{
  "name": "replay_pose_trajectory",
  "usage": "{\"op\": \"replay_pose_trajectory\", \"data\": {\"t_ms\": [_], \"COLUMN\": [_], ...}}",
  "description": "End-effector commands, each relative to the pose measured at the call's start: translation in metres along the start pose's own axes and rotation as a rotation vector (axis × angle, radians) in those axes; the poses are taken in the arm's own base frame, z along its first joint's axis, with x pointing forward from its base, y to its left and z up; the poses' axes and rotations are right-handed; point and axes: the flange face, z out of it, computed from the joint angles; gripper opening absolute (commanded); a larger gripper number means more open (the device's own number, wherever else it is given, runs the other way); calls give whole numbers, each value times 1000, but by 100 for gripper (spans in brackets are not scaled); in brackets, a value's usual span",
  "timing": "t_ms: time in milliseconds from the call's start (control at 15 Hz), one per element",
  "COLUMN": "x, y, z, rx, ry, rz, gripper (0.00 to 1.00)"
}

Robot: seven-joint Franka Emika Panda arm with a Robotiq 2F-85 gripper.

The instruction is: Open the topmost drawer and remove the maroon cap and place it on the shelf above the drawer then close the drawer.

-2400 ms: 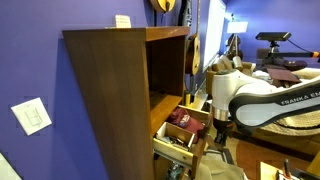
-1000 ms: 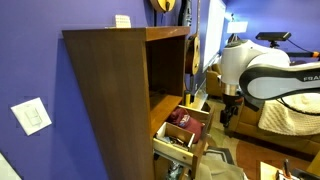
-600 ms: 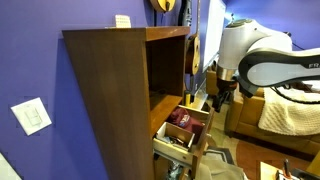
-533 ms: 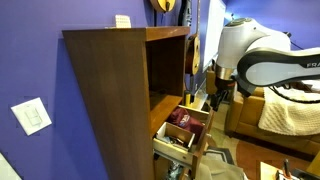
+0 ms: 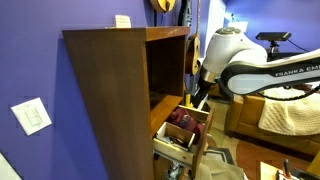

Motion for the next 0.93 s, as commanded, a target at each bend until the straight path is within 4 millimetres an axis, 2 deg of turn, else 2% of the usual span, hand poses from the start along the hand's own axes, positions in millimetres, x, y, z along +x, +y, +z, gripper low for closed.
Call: {"op": "replay_pose_trajectory", "data": {"t_ms": [0, 267, 533, 867], "x": [15, 24, 24, 23], "y": [-6, -17, -24, -30], "z": [18, 36, 53, 62], "rx": [30, 81, 142, 196], "ry": [62, 103, 95, 145], "rz": [-90, -164, -199, -233], "gripper": [100, 100, 100, 100]}}
